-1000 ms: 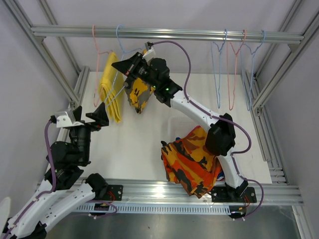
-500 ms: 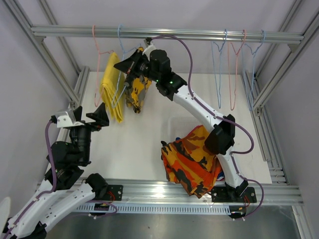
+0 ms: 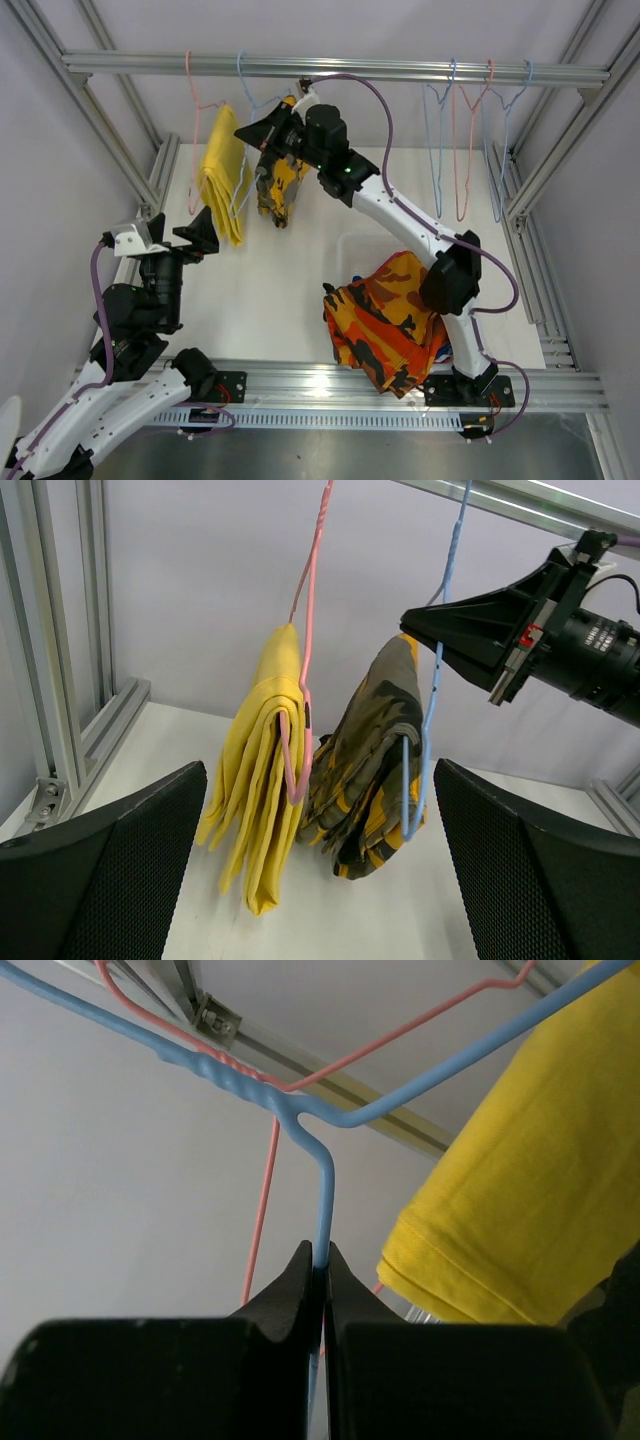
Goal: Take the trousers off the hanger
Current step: Pick up the hanger from the clothesline.
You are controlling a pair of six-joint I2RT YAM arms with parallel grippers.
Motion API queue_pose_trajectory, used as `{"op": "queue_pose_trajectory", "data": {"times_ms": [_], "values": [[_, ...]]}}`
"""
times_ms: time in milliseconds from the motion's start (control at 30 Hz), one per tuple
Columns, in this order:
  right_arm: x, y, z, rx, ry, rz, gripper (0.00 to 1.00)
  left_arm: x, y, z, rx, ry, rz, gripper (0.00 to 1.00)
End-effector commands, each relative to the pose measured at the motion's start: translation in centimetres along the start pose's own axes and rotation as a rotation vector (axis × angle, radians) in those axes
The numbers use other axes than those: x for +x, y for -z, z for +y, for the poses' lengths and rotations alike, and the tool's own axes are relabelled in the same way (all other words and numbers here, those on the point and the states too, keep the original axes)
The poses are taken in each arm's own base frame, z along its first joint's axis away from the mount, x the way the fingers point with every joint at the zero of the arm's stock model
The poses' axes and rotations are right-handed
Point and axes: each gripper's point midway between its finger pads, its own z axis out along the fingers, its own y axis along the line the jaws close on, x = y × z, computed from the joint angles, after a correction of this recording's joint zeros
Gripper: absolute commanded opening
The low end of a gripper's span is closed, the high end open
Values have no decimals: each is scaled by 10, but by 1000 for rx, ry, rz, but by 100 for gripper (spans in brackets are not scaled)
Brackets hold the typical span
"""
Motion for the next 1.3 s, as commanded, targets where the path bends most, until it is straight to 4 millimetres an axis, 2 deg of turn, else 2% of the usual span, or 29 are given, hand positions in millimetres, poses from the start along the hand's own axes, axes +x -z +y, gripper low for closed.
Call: {"op": "queue_pose_trajectory", "data": {"times_ms": [0, 133, 167, 200, 367, 500, 533, 667, 833, 867, 933, 967, 1033, 1100, 1167, 1200, 1233, 1267], "values": [[-55, 72, 167, -402, 215, -253, 0, -5, 0, -3, 15, 3, -18, 99], [-49, 61, 160, -399, 208, -292, 0, -5, 0, -2, 12, 4, -19, 99], [-43, 50, 150, -388, 201, -279, 0, -4, 0, -2, 11, 5, -18, 99], [-44, 50, 156, -404, 200, -286, 0, -3, 0, -2, 9, 1, -15, 99], [-34, 37, 155, -405, 211, -264, 0, -5, 0, -2, 12, 6, -21, 99], [-40, 35, 166, -406, 256, -256, 0, -6, 1, -1, 12, 9, -24, 99], [-47, 40, 174, -411, 264, -264, 0, -6, 1, -2, 17, 12, -26, 99], [-62, 55, 186, -410, 282, -277, 0, -8, 2, -1, 15, 13, -29, 99], [-58, 66, 183, -377, 296, -228, 0, -10, 3, 1, 12, 21, -37, 99], [-60, 76, 189, -383, 301, -225, 0, -10, 4, 2, 12, 15, -39, 99], [-50, 77, 178, -339, 305, -170, 0, -10, 3, 2, 13, -6, -36, 99], [-52, 88, 185, -338, 310, -167, 0, -10, 3, 2, 13, -10, -34, 100], [-44, 94, 176, -296, 322, -117, 0, -11, 3, 1, 19, -12, -32, 100], [-47, 111, 179, -279, 338, -112, 0, -11, 4, 0, 27, -11, -33, 100], [-49, 122, 183, -286, 348, -103, 0, -12, 5, -2, 42, -10, -33, 99], [-56, 138, 195, -298, 358, -124, 0, -12, 5, -4, 53, -7, -32, 100], [-54, 141, 189, -280, 359, -117, 0, -15, 5, -8, 73, 0, -38, 99], [-55, 146, 188, -275, 371, -119, 0, -7, 6, -10, 88, -22, -9, 100]]}}
